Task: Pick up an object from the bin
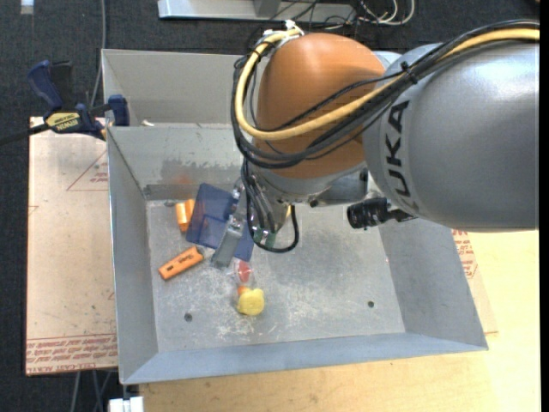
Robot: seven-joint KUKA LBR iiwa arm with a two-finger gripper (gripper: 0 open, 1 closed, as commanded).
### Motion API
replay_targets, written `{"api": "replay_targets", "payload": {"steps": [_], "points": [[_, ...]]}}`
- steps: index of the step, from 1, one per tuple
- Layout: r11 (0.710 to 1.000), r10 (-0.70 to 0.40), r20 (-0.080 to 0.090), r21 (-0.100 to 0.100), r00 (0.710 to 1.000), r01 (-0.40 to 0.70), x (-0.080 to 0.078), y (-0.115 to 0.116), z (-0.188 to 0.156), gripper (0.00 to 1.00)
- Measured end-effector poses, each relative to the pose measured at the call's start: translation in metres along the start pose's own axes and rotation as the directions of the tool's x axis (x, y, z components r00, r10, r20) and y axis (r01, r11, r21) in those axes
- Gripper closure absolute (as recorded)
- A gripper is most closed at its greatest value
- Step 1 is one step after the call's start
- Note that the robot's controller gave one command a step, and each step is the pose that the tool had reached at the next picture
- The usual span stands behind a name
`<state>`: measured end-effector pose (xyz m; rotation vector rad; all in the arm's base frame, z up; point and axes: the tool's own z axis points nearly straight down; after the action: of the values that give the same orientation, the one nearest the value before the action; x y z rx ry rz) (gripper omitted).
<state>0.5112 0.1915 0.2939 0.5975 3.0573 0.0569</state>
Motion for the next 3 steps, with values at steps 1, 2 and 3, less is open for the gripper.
{"api": "replay_targets", "payload": {"steps": [1,2,3], "points": [[0.974,0.225,-0.001,0.002,0.974,-0.225,-0.018,-0.044,0.034,1.00],[0.991,0.134,-0.006,0.009,0.991,-0.134,-0.047,-0.117,0.131,1.00],[0.972,0.237,0.004,0.005,0.972,-0.237,-0.060,-0.178,-0.018,1.00]]}}
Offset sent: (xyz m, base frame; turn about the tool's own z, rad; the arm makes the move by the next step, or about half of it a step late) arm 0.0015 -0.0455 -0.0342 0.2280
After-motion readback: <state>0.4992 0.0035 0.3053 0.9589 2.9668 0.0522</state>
